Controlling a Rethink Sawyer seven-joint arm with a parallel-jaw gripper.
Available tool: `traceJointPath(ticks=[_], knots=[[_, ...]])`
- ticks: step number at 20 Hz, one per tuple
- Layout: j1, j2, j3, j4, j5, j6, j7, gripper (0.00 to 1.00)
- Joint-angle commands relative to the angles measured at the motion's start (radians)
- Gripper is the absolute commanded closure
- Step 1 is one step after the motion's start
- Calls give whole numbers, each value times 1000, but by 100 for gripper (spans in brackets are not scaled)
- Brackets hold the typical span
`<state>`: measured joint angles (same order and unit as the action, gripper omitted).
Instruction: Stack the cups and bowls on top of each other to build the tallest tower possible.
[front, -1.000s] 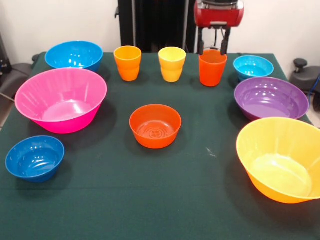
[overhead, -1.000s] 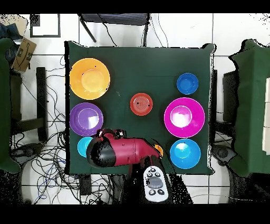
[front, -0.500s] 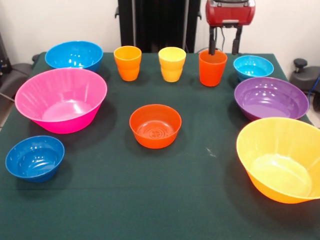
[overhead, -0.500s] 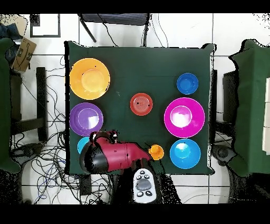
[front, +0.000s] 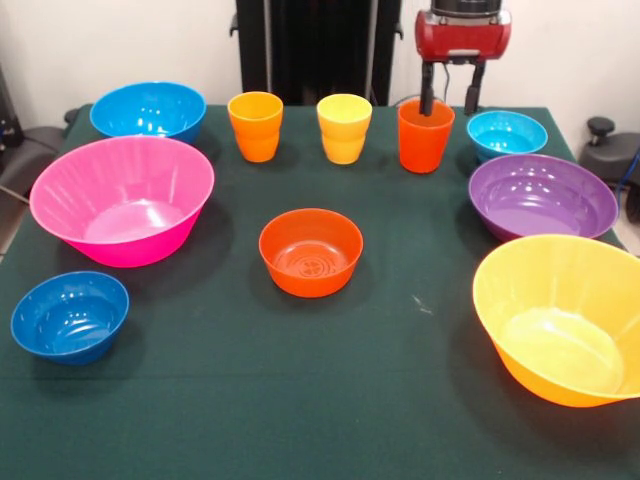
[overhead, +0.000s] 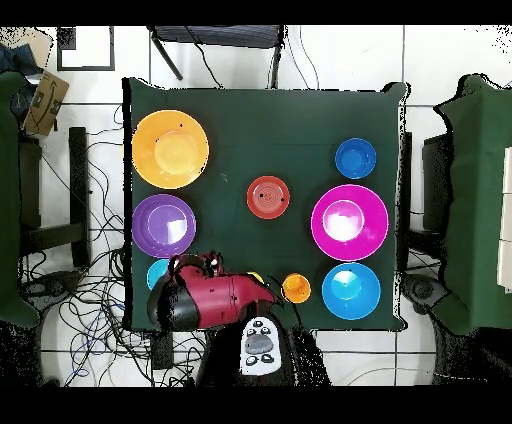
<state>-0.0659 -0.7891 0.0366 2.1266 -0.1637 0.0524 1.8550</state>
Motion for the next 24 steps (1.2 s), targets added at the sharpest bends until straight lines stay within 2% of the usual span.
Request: traceJointPath(ticks=[1,11,17,24], knots=[[-59,0,36,59,-34,10,113,0],[-149,-95,88,96,-45,89,56,0],[-175,-64,54,96,-99,44,35,0],[-165,-35,10,76,-149,23,37,0]])
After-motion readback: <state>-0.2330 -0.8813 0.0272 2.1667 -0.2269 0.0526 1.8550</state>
